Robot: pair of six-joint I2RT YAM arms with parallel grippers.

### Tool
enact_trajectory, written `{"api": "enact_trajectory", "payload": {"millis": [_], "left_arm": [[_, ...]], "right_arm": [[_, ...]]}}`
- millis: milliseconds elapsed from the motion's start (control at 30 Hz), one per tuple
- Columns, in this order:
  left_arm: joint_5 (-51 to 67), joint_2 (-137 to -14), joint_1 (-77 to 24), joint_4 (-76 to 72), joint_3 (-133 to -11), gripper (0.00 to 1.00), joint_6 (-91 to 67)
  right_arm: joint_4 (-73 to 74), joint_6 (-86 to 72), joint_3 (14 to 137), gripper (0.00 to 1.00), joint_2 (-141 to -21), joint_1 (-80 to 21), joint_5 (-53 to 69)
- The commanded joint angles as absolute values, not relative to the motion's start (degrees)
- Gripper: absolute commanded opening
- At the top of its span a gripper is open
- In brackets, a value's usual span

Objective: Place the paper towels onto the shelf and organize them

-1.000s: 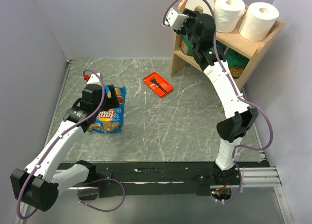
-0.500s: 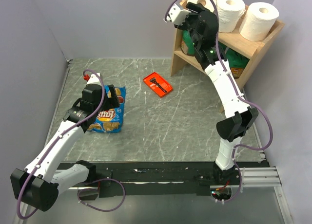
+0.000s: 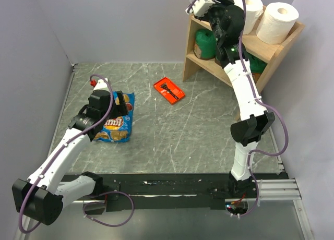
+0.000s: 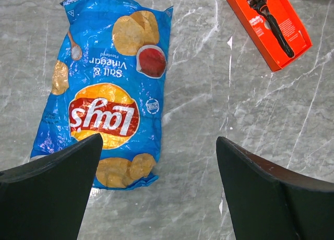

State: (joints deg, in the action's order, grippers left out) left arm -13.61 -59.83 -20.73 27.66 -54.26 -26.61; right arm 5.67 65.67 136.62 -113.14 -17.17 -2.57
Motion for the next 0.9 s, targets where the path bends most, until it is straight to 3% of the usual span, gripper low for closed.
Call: {"api": "enact_trajectory", "payload": {"millis": [0, 233, 433, 533, 767, 867], "left_arm": [[-15.2, -59.4, -20.9, 26.4, -54.2, 0.96, -26.4], [-12.0, -56.6, -20.9, 25.1, -54.0, 0.96, -25.4], [-5.5, -51.9, -20.9, 21.5, -52.6, 0.96, -23.9], [-0.5, -49.8, -20.9, 19.5, -52.1, 0.96, -23.0], [15.2, -43.3, -21.4, 11.4, -48.9, 0.96, -22.6], [18.5, -42.3, -22.9, 9.6, -48.0, 0.96, -22.1]], "right_arm": [[3.3, 60.9, 140.2, 0.63, -111.7, -17.5, 1.2], [9.6, 53.9, 131.1, 0.67, -101.0, -21.5, 0.1], [9.5, 45.3, 111.4, 0.88, -85.7, -31.9, -10.4], [13.9, 34.8, 104.8, 1.0, -79.4, -37.3, -17.0], [29.3, -7.3, 85.2, 0.99, -62.8, -41.6, -16.9], [31.3, -16.5, 75.7, 1.0, -55.5, -41.6, -12.5]]}}
